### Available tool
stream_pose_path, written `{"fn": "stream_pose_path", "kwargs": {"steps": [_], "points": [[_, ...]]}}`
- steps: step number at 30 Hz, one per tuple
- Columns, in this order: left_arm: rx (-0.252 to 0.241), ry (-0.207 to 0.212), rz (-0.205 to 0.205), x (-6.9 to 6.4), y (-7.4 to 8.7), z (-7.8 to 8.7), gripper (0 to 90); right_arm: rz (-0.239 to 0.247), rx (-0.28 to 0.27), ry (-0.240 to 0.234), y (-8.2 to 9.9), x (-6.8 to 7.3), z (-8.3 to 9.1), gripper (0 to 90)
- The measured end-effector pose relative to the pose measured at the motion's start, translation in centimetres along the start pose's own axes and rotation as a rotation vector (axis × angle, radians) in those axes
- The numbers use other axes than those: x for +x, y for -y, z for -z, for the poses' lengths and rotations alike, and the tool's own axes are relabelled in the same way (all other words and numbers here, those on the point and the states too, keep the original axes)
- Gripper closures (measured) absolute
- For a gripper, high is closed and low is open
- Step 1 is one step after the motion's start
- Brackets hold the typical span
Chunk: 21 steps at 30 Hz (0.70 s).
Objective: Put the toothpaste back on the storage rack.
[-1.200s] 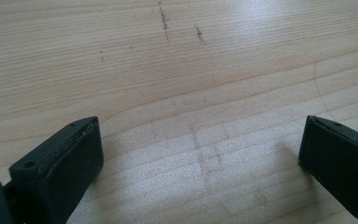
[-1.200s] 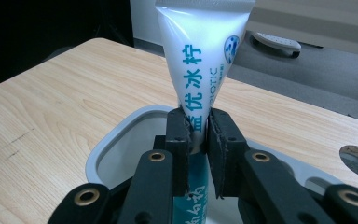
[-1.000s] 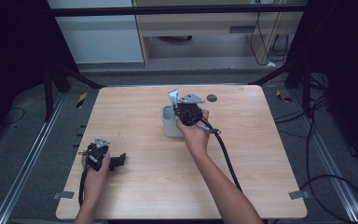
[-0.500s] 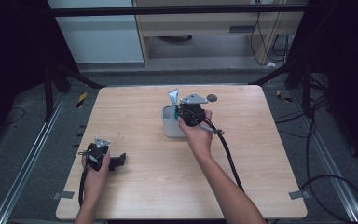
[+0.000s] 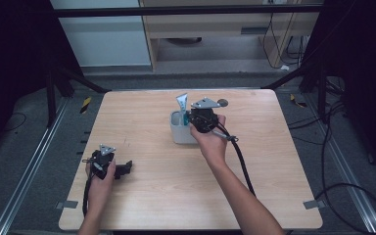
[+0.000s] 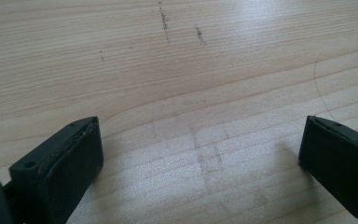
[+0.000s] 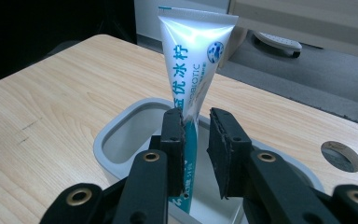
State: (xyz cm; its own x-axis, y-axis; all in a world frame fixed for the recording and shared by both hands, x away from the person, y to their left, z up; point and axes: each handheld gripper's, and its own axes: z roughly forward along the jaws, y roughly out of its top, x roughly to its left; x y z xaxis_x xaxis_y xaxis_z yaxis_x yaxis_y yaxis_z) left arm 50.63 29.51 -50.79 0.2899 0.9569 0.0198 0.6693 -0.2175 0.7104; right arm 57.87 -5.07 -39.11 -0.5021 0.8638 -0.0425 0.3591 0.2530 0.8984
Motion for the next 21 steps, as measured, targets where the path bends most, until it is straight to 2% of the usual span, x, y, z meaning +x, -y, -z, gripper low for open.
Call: {"fn": "stream_pose_path", "kwargs": {"steps": [8,18,21], "points": [[0.0,0.0,0.0,0.0,0.0,0.0,0.0,0.007,0.023,-0.009,0.0,-0.3,0.4,69.4],[0.0,0.0,0.0,0.0,0.0,0.0,0.0,0.003,0.052,-0.037,-0.1,-0.7,1.0,52.0],[0.0,0.0,0.0,0.0,0.0,0.0,0.0,0.005,0.058,-0.046,-0.1,-0.7,1.1,49.5]]}}
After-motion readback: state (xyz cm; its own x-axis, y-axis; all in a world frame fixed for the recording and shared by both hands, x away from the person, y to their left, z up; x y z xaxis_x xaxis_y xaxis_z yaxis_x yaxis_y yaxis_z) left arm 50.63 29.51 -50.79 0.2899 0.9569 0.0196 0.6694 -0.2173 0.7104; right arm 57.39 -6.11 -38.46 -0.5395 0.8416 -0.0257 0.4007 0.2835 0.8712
